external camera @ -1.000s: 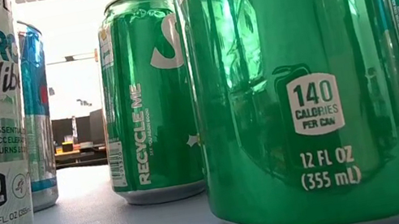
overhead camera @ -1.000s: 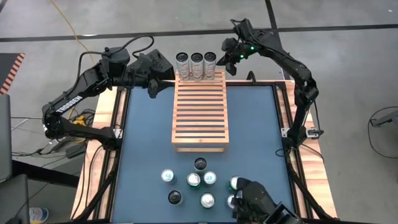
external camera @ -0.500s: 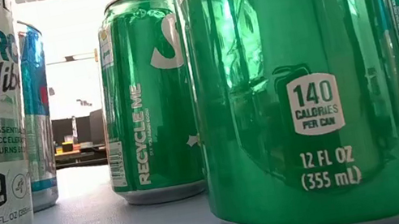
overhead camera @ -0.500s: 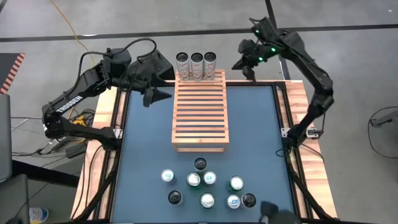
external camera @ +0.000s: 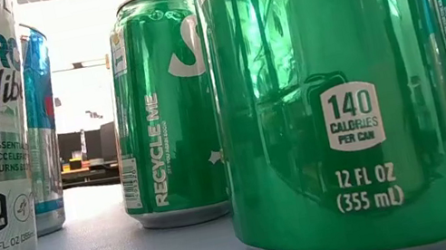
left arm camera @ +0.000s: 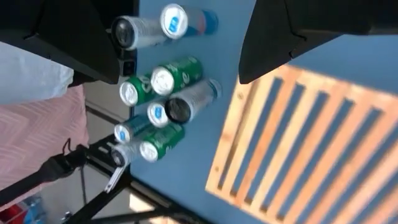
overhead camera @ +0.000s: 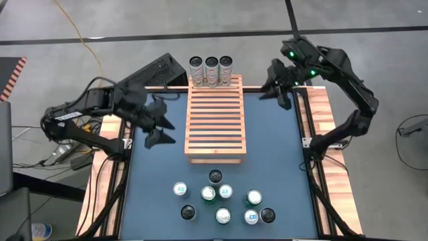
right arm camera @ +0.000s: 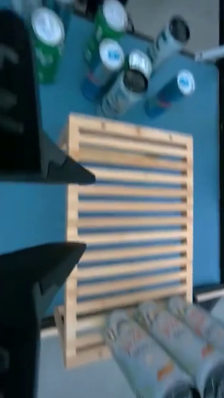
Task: Place canned beverage on shelf
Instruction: Put the white blue soda can on the shelf
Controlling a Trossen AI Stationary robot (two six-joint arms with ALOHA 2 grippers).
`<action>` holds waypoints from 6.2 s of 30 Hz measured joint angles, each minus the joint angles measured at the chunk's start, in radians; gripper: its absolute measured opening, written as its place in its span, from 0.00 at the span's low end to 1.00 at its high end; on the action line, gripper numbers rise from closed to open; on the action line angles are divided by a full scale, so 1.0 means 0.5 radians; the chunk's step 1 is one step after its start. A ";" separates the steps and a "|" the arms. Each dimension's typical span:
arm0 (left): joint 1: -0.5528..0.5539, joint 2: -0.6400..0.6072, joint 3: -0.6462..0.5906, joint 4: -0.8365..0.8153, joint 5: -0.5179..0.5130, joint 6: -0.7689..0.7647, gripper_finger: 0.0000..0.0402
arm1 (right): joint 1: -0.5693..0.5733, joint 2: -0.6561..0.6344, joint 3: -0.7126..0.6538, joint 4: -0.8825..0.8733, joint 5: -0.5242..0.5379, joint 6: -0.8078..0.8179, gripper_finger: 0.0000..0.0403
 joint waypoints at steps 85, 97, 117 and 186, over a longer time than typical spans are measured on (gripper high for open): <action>-1.687 0.162 0.000 0.363 -1.478 -0.160 0.79 | 2.023 1.081 -0.105 0.717 1.422 1.983 0.58; -1.687 0.162 0.000 0.361 -1.478 -0.122 0.79 | 1.916 1.081 -0.105 0.729 1.460 1.731 0.58; -1.687 0.162 0.000 0.367 -1.475 -0.109 0.79 | 1.833 1.144 -0.107 0.725 1.253 1.680 0.58; -1.667 0.161 0.000 0.385 -1.750 -0.096 0.79 | 1.731 1.173 -0.105 0.740 1.163 1.857 0.79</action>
